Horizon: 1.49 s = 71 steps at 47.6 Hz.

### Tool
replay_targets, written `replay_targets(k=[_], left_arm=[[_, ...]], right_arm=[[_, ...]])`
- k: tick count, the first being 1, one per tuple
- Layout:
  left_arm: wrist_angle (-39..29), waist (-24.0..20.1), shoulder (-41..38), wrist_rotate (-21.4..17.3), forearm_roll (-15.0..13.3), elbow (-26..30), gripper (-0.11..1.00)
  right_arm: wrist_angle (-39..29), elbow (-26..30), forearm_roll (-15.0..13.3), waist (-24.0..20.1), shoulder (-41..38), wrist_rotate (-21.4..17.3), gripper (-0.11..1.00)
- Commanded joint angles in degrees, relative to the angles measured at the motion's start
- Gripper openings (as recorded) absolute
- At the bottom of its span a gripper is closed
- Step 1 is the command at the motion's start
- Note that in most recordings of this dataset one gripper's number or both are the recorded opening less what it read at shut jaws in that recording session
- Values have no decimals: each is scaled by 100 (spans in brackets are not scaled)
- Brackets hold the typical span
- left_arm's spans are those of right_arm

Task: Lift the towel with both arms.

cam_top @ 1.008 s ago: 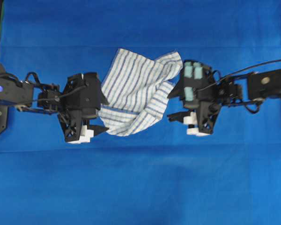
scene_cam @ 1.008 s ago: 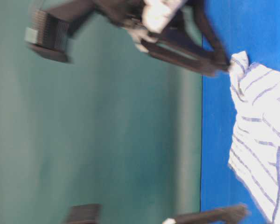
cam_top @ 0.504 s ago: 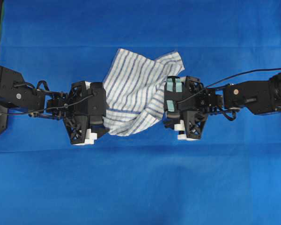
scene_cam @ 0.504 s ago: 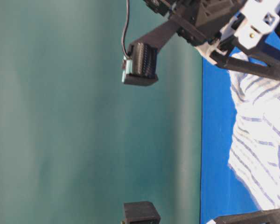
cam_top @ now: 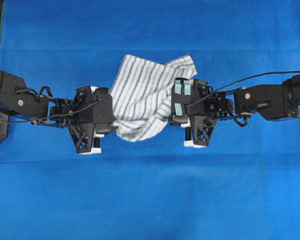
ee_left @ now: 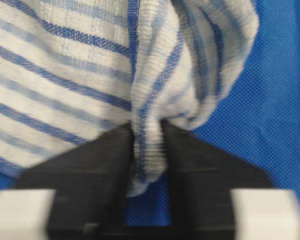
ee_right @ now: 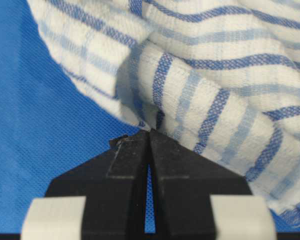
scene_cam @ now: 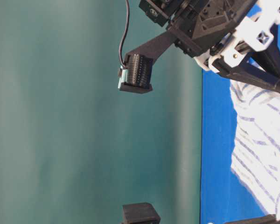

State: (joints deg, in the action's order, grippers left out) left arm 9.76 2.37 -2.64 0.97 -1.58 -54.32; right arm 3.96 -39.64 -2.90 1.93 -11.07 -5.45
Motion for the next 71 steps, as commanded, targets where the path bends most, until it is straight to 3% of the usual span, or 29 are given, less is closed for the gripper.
replay_targets(k=[1,15,39,52,71], left_arm=[[0,-18,88,0,-9,35,4],[-325,-44,703,53,-9,132,3],[-1749,-79,2707,185,-18,853,3],[-2294,-387,3577,615,-9,1485,3],[-2558,-958,4245,642,-9,2312,3]], right_arm=[[0,79,-9,9,105,9,-1],[-264,105,18,0,466,-9,-1],[-1424,316,-9,97,2443,0,-1],[-2224,835,-149,308,3357,35,-1],[-3190,1934,-448,369,4078,44,-1]])
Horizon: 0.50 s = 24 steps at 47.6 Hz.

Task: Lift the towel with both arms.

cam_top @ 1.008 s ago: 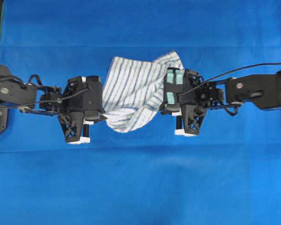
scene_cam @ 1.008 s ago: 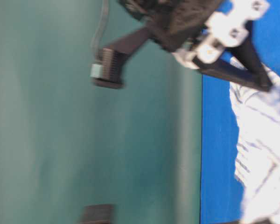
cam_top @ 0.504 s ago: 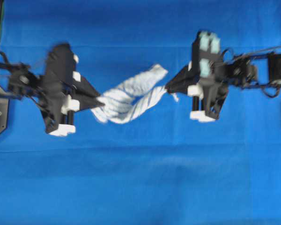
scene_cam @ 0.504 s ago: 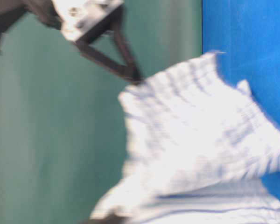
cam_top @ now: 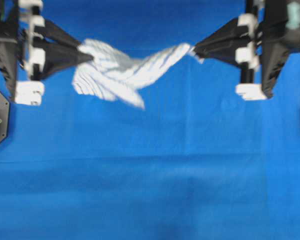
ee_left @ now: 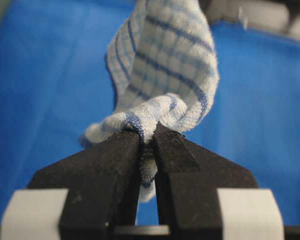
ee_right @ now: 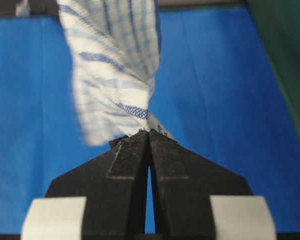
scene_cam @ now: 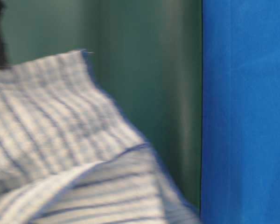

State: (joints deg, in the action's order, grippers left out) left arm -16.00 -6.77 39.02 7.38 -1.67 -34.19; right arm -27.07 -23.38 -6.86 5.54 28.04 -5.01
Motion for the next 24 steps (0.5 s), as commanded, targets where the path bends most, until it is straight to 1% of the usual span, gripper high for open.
replay_targets(k=[1,4,11,24], left_arm=[[18,-44,88,0,0,343,3],[9,-44,97,0,0,457,3],[-18,-44,79,0,-9,615,3],[-18,-9,35,-53,0,659,3]], right_arm=[[-123,352,-62,9,185,0,-1],[-176,475,-97,18,246,9,-1],[-185,536,-132,9,343,18,-1],[-220,527,-132,18,343,35,-1]])
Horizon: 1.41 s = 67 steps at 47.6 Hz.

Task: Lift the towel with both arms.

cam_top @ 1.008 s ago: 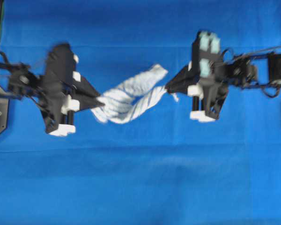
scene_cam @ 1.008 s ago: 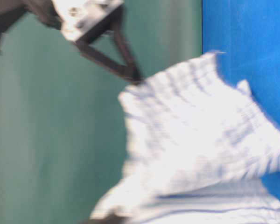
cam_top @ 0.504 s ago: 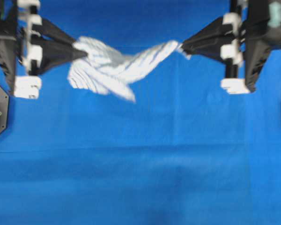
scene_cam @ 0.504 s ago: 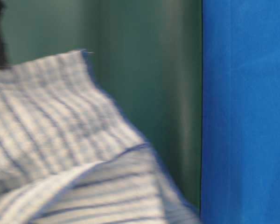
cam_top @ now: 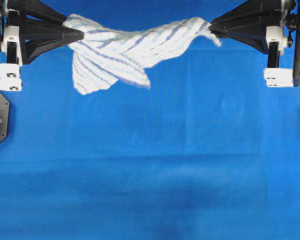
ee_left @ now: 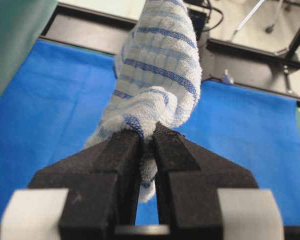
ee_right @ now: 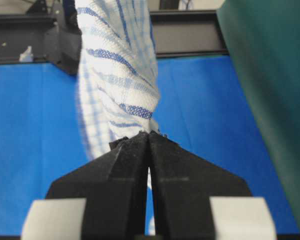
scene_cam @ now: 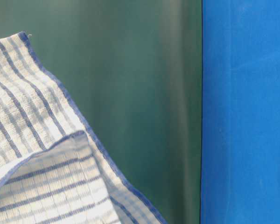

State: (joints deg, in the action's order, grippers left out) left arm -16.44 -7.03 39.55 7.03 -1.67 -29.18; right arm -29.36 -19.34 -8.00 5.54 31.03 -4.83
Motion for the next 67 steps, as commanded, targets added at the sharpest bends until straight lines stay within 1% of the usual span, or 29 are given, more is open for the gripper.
replay_targets(k=[1,11,13,16,19,20,22,24,25,27,29,31,32,36,43,49,58,67], left_arm=[[26,18,-26,-18,0,158,3],[62,35,-35,-35,9,167,4],[79,44,-35,-26,9,167,6],[132,53,-18,-9,9,158,21],[237,53,-9,18,9,149,40],[264,53,-9,18,9,149,47],[308,70,0,9,9,149,60],[325,97,9,-26,9,141,71],[334,105,18,-35,9,141,79],[343,114,18,-35,9,141,87],[334,123,18,-35,9,141,92],[325,141,18,-35,9,132,92],[316,158,18,-35,18,123,91],[308,211,-9,-26,9,105,91],[316,360,-79,-18,9,-35,91],[360,510,-229,9,9,-431,91],[571,571,-589,62,9,-1151,91],[1011,659,-1037,70,9,-1731,91]], right_arm=[[0,123,-18,9,35,26,-1],[18,123,-18,9,44,149,-1],[26,123,-18,9,44,158,-1],[44,132,-26,9,44,158,0],[44,123,-18,9,35,149,1],[44,123,-18,9,35,141,3],[44,123,-18,9,26,132,14],[44,123,-18,9,18,132,27],[35,114,-18,9,9,132,36],[26,114,-26,9,9,141,48],[26,105,-35,9,9,141,60],[18,105,-35,9,9,132,67],[18,97,-35,9,9,132,68],[18,88,-35,9,9,105,63],[44,-79,-26,9,-18,79,65],[167,-475,-9,9,-114,-26,65],[923,-1213,0,9,-448,-264,65],[1758,-1687,0,9,-984,-290,65]])
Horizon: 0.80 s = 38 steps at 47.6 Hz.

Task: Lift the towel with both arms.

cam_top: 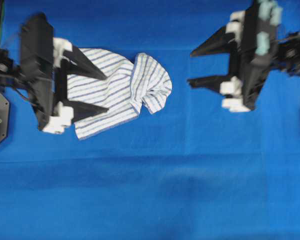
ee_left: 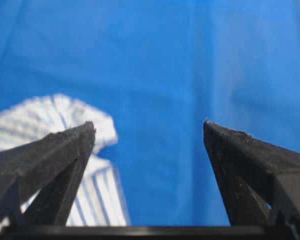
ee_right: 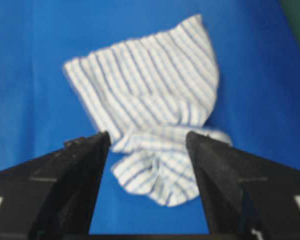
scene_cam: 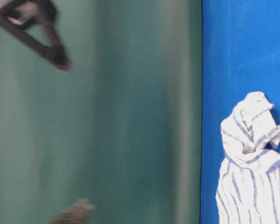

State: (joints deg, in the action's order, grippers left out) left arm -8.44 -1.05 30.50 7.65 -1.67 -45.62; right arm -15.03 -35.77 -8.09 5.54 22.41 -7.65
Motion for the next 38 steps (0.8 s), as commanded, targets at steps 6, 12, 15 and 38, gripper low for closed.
replay_targets(k=[6,12,15,38], left_arm=[[571,132,-483,9,9,-369,91],[879,167,-853,9,9,-615,91],[1046,176,-1063,9,9,-721,91],[2136,255,-2689,9,0,-1002,91]], right_arm=[[861,-220,9,9,-598,-9,65],[1257,-352,9,26,-1099,-9,65],[1424,-387,9,35,-1336,-9,65],[2610,-439,-18,211,-2883,62,65]])
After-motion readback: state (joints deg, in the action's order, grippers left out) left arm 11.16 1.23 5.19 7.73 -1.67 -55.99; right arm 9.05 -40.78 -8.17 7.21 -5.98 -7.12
